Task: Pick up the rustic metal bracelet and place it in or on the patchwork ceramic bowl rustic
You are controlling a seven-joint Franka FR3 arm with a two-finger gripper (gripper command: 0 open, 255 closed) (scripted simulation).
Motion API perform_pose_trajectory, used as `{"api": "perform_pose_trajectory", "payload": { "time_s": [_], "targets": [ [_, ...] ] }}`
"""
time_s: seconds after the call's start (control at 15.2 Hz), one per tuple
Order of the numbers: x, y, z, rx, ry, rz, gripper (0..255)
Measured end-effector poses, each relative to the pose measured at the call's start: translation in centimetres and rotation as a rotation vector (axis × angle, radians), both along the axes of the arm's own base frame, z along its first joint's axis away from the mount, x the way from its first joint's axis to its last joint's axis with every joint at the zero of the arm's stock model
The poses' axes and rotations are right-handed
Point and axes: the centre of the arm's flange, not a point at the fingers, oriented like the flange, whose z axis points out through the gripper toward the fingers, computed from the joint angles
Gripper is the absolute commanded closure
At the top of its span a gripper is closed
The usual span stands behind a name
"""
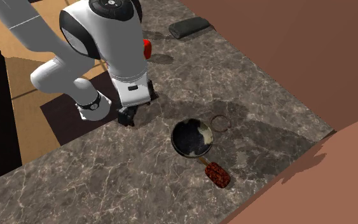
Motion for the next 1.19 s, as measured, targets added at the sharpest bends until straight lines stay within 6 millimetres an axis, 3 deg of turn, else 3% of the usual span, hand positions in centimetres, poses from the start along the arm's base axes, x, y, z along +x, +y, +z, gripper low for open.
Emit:
{"api": "perform_pose_trajectory", "payload": {
  "time_s": [1.19],
  "targets": [
    [7.5, 20.6, -8.0, 0.034, -0.018, 0.350, 0]
  ]
}}
